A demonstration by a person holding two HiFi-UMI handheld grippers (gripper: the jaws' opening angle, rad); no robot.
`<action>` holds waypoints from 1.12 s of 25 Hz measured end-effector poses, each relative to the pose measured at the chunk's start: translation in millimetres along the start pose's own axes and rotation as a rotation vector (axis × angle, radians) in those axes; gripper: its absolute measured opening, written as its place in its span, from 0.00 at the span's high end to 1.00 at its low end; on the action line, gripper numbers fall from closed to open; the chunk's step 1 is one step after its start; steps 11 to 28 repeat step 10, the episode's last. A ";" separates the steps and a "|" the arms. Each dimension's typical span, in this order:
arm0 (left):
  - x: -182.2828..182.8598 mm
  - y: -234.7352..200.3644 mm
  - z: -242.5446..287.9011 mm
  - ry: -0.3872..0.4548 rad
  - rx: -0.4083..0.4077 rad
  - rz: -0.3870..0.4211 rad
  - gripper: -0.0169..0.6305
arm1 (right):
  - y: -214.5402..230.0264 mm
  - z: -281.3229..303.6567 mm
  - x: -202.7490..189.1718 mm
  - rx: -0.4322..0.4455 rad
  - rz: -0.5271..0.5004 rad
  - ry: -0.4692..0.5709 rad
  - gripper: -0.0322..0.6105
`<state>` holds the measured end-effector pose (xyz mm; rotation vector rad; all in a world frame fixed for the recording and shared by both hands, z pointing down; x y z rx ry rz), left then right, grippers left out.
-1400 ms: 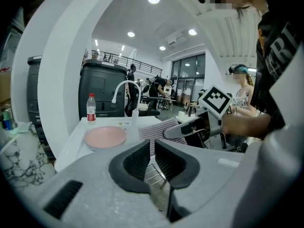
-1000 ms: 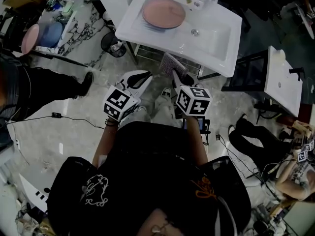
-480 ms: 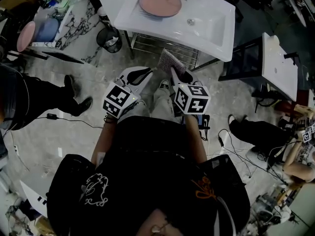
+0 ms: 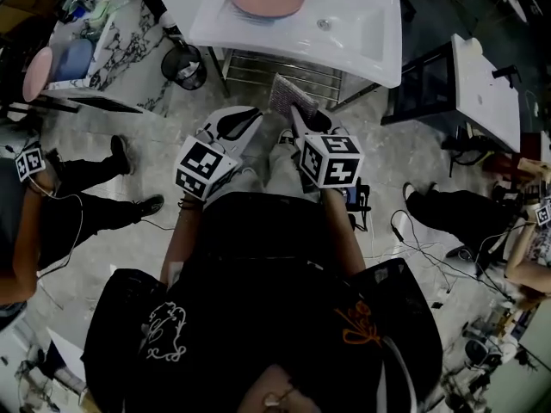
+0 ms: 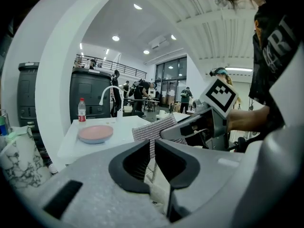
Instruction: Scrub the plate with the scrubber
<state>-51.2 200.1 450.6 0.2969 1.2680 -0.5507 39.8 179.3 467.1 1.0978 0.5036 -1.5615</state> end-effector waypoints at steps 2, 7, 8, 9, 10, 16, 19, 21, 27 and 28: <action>4.1 -0.7 1.4 0.000 0.002 0.002 0.91 | 0.5 0.1 4.4 0.003 -0.007 -0.001 0.83; 10.4 -11.0 4.0 0.003 0.012 0.004 0.91 | 0.2 8.8 14.1 0.009 -0.024 -0.005 0.83; 11.0 -13.4 4.4 0.004 0.014 0.005 0.91 | 0.2 10.9 15.6 0.010 -0.026 -0.006 0.83; 11.4 -15.6 4.8 0.005 0.015 0.005 0.91 | 0.3 13.1 17.0 0.010 -0.028 -0.006 0.83; 11.8 -17.9 5.2 0.005 0.016 0.006 0.91 | 0.4 15.2 18.4 0.010 -0.030 -0.005 0.83; 11.8 -17.9 5.2 0.005 0.016 0.006 0.91 | 0.4 15.2 18.4 0.010 -0.030 -0.005 0.83; 11.8 -17.9 5.2 0.005 0.016 0.006 0.91 | 0.4 15.2 18.4 0.010 -0.030 -0.005 0.83; 11.8 -17.9 5.2 0.005 0.016 0.006 0.91 | 0.4 15.2 18.4 0.010 -0.030 -0.005 0.83; 11.8 -17.9 5.2 0.005 0.016 0.006 0.91 | 0.4 15.2 18.4 0.010 -0.030 -0.005 0.83; 11.8 -17.9 5.2 0.005 0.016 0.006 0.91 | 0.4 15.2 18.4 0.010 -0.030 -0.005 0.83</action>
Point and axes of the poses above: the fingertips, and each gripper's own axes: z forward along the fingers, y to its right, x out of its top, the point moved 1 cm from there along -z, backward along the fingers, and after that the axes turned 2 degrees about y, right-handed, at the moved point
